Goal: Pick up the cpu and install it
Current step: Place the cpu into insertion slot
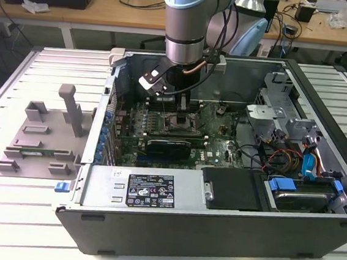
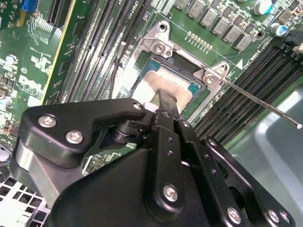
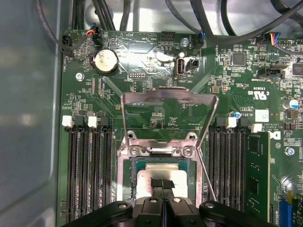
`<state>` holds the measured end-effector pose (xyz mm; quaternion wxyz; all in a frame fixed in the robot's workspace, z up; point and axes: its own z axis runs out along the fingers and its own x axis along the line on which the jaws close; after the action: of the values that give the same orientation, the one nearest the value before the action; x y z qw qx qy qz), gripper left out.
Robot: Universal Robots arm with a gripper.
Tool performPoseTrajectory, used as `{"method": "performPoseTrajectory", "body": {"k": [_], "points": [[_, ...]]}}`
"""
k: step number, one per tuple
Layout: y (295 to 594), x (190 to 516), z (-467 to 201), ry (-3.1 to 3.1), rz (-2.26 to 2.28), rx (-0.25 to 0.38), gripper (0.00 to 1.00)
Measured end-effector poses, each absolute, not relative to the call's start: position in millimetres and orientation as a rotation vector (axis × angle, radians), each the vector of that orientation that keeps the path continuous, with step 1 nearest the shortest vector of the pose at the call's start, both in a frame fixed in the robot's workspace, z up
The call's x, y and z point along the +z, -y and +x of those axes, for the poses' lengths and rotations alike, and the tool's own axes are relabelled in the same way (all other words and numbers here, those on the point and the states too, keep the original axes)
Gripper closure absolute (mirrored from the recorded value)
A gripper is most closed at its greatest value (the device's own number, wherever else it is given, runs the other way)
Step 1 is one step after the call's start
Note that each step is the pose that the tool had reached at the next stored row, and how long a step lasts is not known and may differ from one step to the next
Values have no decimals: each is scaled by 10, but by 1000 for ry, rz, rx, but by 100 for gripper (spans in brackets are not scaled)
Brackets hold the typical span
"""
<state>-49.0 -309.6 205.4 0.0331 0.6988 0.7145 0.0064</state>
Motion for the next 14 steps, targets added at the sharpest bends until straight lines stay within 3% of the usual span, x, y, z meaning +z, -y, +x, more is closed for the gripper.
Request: {"method": "performPoseTrajectory", "body": {"k": [14], "points": [[3096, 2064, -490, -2202, 2155, 29, 89]]}}
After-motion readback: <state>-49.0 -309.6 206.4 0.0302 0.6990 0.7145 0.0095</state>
